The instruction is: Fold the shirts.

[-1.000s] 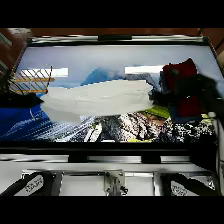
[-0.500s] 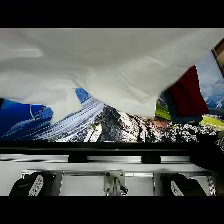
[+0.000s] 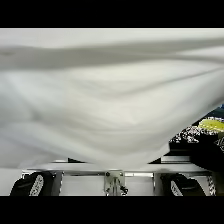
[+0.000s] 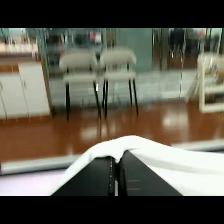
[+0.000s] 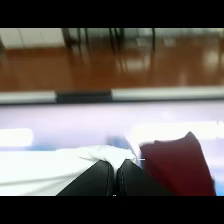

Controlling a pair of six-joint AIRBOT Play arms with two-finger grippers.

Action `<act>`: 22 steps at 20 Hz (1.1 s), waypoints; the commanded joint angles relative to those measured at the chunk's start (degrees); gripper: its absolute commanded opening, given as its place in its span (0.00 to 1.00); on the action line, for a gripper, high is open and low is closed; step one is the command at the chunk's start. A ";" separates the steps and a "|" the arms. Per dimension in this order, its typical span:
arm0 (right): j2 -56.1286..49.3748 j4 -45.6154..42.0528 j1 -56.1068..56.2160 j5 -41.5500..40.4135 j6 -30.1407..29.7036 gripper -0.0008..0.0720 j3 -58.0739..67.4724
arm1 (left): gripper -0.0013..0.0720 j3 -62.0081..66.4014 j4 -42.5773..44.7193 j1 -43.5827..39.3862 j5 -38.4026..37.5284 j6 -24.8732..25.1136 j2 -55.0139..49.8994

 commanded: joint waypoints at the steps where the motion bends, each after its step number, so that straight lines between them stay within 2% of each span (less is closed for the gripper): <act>1: -9.29 -7.04 0.04 -12.94 0.72 0.09 0.07 | 0.07 -7.80 2.21 -0.02 -4.70 3.41 -5.31; 3: -17.99 -6.36 0.04 -15.56 0.76 0.09 0.07 | 0.07 -12.76 -0.09 -0.11 -8.11 3.45 -11.58; 5: -28.50 -2.51 0.04 -13.97 0.81 0.09 0.07 | 0.07 -16.90 -0.28 -1.66 -7.50 5.01 -19.06; 7: -39.15 2.12 0.04 -8.63 0.87 0.09 0.09 | 0.07 -17.81 -0.26 -4.13 -4.83 7.63 -28.65; 11: -55.89 5.44 0.04 4.52 1.11 0.09 0.09 | 0.07 -13.46 -0.28 -8.07 4.24 7.65 -48.87; 14: -61.77 5.44 0.04 13.35 1.09 0.09 0.09 | 0.07 -7.58 -0.44 -8.52 8.17 7.43 -59.80; 19: -64.85 7.74 0.09 30.91 2.01 0.09 0.09 | 0.07 -4.87 -4.20 -8.57 18.86 7.43 -66.71; 22: -66.75 7.87 0.04 33.77 5.09 0.09 0.09 | 0.07 -4.87 -6.49 -8.59 20.79 7.39 -69.22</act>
